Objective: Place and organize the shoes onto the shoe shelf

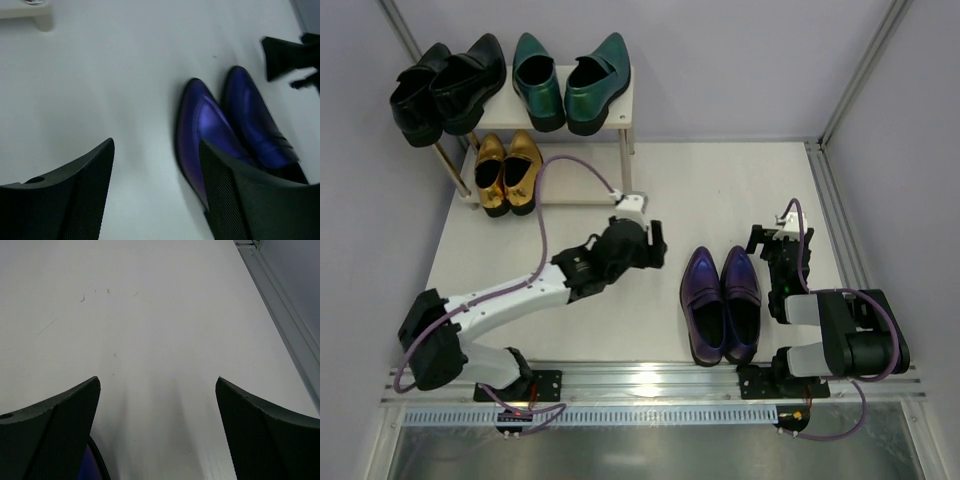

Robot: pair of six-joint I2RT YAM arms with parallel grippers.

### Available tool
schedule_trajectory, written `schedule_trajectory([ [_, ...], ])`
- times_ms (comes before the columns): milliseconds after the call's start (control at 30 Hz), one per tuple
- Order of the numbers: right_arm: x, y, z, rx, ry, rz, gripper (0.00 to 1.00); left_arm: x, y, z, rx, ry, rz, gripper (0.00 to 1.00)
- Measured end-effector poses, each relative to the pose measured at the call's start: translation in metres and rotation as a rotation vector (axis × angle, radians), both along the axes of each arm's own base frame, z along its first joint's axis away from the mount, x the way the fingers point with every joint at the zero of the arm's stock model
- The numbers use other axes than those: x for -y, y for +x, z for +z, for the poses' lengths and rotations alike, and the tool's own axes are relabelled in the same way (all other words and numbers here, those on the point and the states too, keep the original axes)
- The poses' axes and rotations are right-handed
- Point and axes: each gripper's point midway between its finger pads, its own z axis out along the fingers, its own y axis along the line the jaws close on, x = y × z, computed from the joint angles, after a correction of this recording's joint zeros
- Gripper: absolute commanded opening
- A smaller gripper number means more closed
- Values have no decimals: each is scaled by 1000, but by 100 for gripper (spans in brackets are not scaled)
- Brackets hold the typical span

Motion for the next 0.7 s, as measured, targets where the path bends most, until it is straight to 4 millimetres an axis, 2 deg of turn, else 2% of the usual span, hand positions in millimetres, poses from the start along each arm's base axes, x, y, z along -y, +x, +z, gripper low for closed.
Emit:
schedule_trajectory([
  [133,0,0,0,0,0,0,97,92,-54,7,-126,-83,-151,67],
  [200,0,0,0,0,0,0,97,121,-71,-1,-194,-116,-181,66],
  [367,0,0,0,0,0,0,97,158,-106,-47,-354,-83,-211,65],
  [467,0,0,0,0,0,0,97,176,-125,-64,-424,-71,-241,65],
  [533,0,0,0,0,0,0,97,189,-138,-66,-441,-68,-265,66],
  [700,0,0,0,0,0,0,97,210,-162,-49,-466,-120,-323,66],
])
